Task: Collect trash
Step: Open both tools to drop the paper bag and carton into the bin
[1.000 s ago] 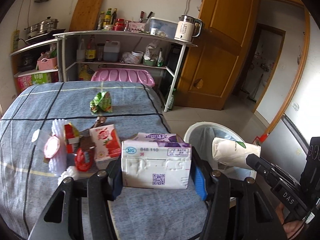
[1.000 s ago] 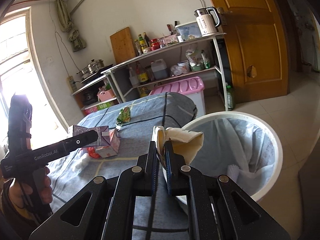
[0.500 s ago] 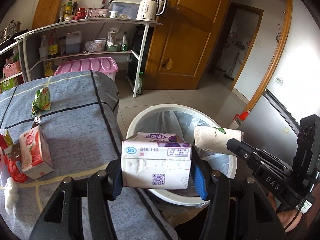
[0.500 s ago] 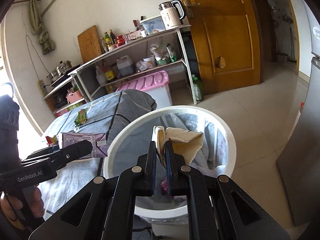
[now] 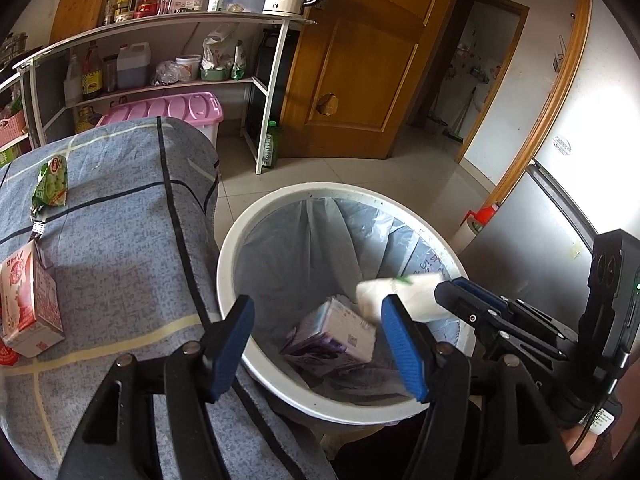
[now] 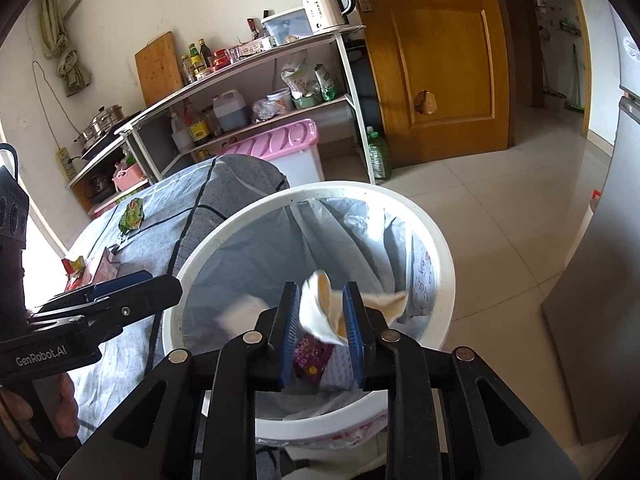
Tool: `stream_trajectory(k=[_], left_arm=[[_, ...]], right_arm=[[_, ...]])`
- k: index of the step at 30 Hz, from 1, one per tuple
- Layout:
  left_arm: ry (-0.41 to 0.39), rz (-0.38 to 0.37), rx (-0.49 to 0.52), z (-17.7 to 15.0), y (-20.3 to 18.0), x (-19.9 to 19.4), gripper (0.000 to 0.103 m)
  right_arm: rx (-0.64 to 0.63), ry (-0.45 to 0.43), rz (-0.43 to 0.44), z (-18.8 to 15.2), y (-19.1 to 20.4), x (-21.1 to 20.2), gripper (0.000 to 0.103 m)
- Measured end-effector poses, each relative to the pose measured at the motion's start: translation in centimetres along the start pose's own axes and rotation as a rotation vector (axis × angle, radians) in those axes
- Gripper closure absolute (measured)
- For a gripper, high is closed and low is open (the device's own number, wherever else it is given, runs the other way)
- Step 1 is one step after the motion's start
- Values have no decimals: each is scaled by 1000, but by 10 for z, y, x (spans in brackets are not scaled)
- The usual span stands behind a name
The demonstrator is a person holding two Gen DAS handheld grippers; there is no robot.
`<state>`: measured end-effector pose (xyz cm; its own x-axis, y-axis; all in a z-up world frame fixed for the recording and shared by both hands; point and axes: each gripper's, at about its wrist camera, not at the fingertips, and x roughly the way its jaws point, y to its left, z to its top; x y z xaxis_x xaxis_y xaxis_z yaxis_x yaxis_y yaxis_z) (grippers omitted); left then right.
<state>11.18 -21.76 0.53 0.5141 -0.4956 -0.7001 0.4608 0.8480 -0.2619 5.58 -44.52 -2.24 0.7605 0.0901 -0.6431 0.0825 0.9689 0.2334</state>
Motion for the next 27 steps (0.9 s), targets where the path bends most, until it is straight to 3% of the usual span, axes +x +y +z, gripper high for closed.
stream_trajectory(k=[3,9,13,27], left_arm=[[-1,9,-9,0,4,-3,31],[-18,25,-12,-2,10,-16,31],[-52,87,11,-5,12,-31,31],[-110,128,-60,-21,47,-79,30]], right_arm=[[3,-7,3,-1,1,-3,66],[9,-16,9,0,8,-6,66],[14,-24,24,-1,14,-10,66],[-28,-40,86,-5,60,-18,65]])
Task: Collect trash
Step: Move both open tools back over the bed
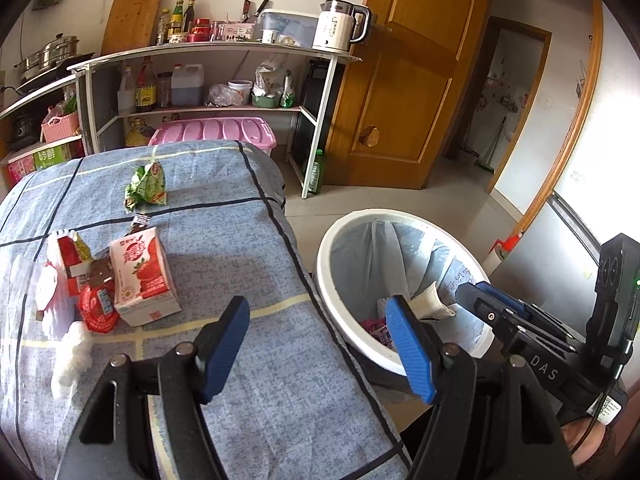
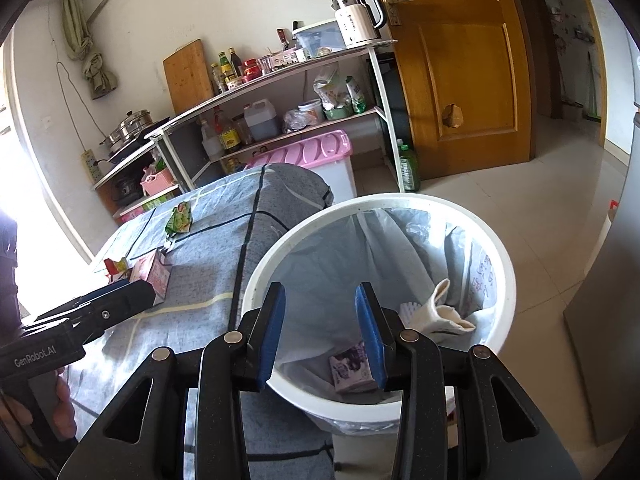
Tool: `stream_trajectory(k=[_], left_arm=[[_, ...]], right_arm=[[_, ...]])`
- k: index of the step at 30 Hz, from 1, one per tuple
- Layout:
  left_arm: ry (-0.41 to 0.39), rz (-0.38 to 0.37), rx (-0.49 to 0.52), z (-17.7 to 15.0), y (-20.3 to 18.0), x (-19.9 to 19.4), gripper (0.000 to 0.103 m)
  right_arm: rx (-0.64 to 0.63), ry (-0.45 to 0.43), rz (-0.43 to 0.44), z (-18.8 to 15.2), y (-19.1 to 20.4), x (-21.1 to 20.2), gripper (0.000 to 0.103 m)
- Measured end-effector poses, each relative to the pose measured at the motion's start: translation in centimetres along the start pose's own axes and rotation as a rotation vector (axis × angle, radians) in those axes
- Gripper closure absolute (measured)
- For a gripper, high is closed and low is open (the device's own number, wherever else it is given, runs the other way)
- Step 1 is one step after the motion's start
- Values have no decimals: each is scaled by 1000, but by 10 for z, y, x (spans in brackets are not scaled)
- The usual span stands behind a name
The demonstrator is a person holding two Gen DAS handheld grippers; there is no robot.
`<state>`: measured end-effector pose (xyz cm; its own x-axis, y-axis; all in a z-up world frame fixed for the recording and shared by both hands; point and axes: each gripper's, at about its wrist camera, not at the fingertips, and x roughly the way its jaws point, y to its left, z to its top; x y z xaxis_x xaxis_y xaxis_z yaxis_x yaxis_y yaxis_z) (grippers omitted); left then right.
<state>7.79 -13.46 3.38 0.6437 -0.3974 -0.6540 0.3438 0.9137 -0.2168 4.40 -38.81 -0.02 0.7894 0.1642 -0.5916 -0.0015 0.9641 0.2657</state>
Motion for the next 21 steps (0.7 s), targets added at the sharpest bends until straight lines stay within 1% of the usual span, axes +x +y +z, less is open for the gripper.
stream_trajectory(k=[2,5,8,11,14,17,21], left_arm=[[-6,13,-15,-3,10,-7,30],[-23,58,-35,-7,28,-16,30],[-31,87,-81,-11,51,-24,30],[-39,139,-129,-16,78,-32,30],[-48,167,-180,-22,104,-40,30],[-52,215,-230,-28,130,-47,29],[-63,238,-296,-35,159,-54,28]], right_arm=[[-12,-1,12,0,10,1,60],[-37,6,43,-1,27,6,57],[-68,16,65,-1,45,14,55],[-89,28,94,-3,62,23,50],[-108,47,114,-5,78,34,50],[-133,70,138,-6,94,45,50],[-177,103,153,-7,116,60,50]])
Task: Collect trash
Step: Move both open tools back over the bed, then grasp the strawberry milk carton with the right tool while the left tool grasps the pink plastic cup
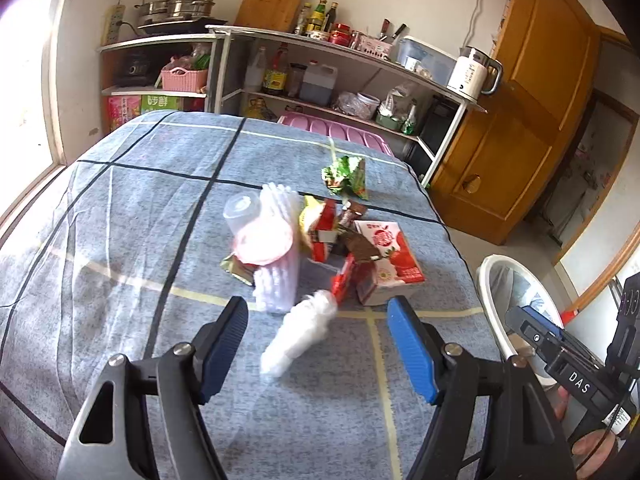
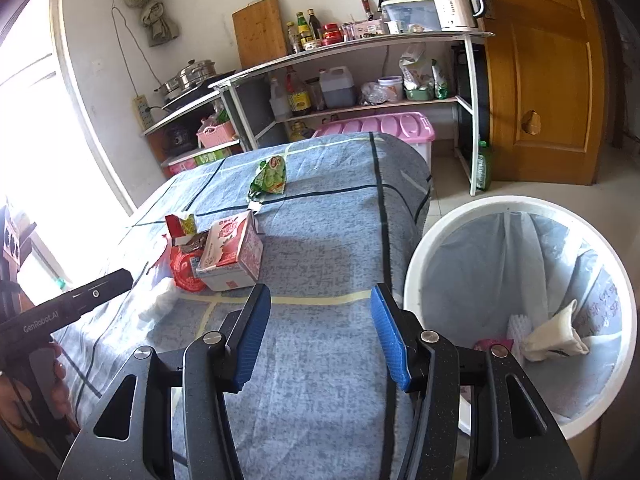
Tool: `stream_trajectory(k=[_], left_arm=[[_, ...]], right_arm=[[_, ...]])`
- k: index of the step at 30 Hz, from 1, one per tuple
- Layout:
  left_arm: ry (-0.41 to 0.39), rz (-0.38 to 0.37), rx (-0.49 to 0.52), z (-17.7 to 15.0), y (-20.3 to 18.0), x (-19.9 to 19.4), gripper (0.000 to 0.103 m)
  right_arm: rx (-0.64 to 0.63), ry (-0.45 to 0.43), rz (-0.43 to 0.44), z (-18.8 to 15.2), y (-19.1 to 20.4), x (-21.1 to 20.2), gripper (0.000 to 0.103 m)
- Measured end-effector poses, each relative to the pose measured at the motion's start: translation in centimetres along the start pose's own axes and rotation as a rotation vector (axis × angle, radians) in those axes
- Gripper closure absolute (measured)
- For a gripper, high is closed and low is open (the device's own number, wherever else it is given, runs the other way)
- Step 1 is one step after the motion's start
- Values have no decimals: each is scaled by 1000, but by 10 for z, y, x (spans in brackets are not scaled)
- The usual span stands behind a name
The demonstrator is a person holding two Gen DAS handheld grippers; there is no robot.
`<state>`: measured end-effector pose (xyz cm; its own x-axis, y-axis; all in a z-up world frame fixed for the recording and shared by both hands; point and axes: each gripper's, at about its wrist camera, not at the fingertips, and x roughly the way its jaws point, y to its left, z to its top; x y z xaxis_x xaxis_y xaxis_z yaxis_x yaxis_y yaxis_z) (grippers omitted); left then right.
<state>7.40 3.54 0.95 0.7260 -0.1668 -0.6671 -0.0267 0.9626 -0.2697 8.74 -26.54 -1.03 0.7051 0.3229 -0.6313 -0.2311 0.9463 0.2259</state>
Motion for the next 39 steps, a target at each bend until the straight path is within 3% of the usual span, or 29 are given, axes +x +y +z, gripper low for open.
stream_trajectory(k=[3,7,19,27,31,34,39], left_arm=[[2,31,-19,2,17,2,27],[4,30,-27,4,31,4,26],[34,30,-59,25,56,26,26],[36,12,-66,38,57,42,26],[43,-2,-58,39,55,47,26],[42,4,-61,42,56,51,26],[42,13,-74,44,60,55,26]], right_arm=[[-34,35,26,3,15,16,49],[-77,71,45,7,37,38,37],[-149,164,65,18,74,89,35],[-158,173,22,23,80,102,35],[-167,188,44,23,86,104,35],[-150,173,-9,25,84,108,35],[-104,191,-27,27,77,114,35]])
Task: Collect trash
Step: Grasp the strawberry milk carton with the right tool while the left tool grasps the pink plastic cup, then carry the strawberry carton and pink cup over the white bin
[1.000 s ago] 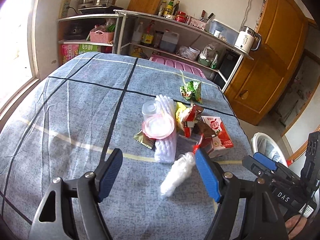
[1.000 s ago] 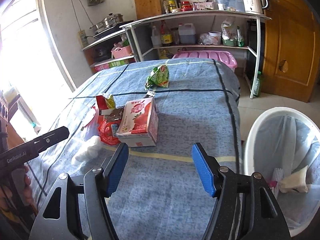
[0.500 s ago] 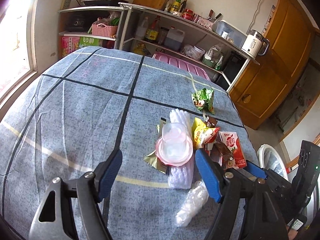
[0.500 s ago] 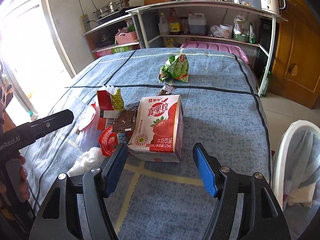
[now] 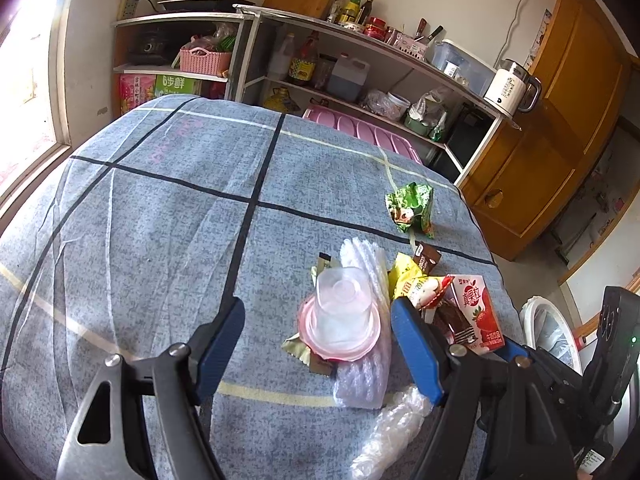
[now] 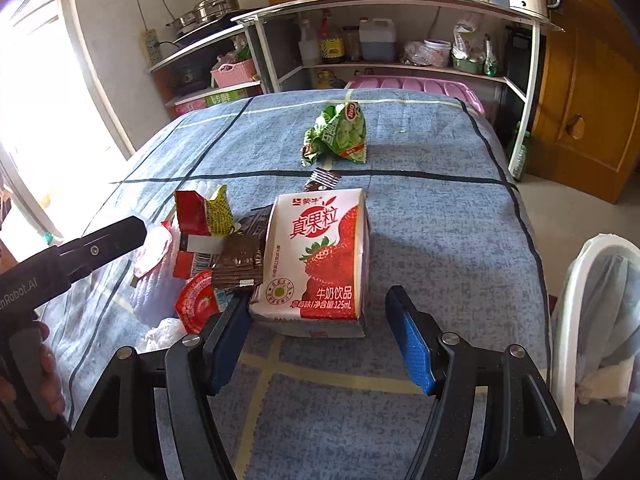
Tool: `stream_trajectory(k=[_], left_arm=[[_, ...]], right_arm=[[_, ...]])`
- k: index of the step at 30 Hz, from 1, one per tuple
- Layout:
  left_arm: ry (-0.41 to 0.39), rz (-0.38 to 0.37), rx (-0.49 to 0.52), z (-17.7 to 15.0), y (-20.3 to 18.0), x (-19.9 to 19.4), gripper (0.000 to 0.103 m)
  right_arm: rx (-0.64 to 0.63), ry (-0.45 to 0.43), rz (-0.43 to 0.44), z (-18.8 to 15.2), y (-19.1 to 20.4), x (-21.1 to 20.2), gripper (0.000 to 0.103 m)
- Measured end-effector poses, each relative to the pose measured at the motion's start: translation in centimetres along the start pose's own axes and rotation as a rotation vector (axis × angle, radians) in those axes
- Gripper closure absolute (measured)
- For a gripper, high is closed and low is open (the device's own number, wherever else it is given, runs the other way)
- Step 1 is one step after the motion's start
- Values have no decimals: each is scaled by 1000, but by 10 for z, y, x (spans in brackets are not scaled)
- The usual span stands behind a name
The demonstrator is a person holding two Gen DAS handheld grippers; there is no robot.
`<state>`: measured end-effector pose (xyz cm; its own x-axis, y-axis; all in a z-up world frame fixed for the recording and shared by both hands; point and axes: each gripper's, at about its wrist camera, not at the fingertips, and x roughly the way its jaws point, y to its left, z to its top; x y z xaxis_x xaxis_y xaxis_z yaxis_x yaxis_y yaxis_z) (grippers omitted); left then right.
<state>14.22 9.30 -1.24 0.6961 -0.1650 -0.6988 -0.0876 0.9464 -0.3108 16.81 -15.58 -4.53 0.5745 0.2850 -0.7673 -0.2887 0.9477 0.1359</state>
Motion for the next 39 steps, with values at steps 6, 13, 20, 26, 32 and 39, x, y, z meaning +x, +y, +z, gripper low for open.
stream_trajectory(k=[6,13,20,26,32,39], left_arm=[[-3,-4,-10,1,1,3,28],[-9,8,-1,1,-1,5,42],[8,-20,0,1,-1,9,63],[4,-22,13,0,-4,7,68],[-5,-29,28,-2,-8,1,68],[-22,-36,36,-4,-14,-10,68]], right_arm=[[44,-28,-6,-1,-7,-5,45],[70,-44,-3,-3,-11,-9,46],[96,-55,7,-4,-17,-11,46],[98,-64,12,-7,-19,-14,49],[93,-80,10,-9,-20,-19,49],[98,-104,17,-13,-23,-31,49]])
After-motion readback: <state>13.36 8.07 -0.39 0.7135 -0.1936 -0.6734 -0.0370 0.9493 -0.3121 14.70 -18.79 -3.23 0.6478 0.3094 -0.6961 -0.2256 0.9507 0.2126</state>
